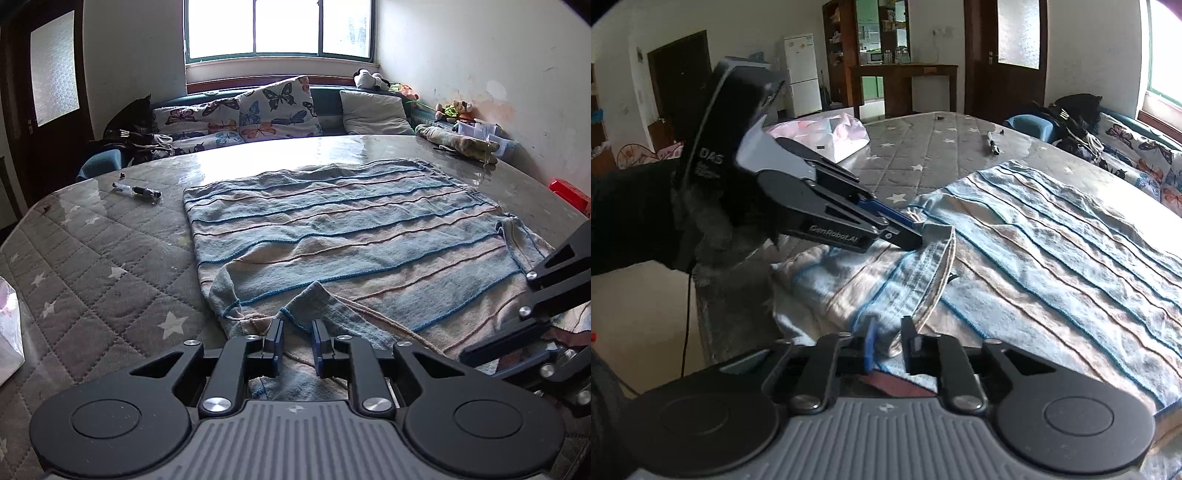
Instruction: Fold clothes
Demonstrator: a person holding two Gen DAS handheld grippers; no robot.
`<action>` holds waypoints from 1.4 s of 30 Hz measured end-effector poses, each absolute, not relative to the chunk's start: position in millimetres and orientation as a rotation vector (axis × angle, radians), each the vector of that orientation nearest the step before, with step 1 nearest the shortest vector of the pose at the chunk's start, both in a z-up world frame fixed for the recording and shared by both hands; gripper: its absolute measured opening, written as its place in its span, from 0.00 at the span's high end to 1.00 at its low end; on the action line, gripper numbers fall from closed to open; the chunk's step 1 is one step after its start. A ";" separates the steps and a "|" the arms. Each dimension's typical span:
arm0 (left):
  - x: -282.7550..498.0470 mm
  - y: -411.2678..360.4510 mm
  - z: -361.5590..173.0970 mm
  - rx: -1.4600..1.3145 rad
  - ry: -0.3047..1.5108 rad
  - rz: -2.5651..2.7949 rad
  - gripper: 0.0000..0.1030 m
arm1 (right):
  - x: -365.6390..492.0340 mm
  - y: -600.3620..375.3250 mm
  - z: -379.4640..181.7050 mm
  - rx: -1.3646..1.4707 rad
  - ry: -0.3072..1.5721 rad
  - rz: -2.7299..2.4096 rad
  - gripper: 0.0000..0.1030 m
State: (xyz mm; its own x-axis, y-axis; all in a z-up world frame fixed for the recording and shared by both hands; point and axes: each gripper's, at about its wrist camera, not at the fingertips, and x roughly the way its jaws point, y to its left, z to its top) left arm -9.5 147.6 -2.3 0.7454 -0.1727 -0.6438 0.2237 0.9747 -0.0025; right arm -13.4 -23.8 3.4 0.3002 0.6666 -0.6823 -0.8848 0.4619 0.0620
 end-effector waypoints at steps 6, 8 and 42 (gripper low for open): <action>-13.1 145.2 0.2 0.082 0.689 -0.222 0.81 | -16.1 -23.6 1.8 -0.356 0.706 1.064 0.88; -14.7 143.9 1.1 0.084 0.684 -0.222 0.81 | -18.0 -25.8 4.2 -0.354 0.690 1.068 0.90; -85.8 129.7 0.0 0.053 0.715 -0.295 0.69 | -11.8 -10.9 -4.4 -0.395 0.693 1.070 0.87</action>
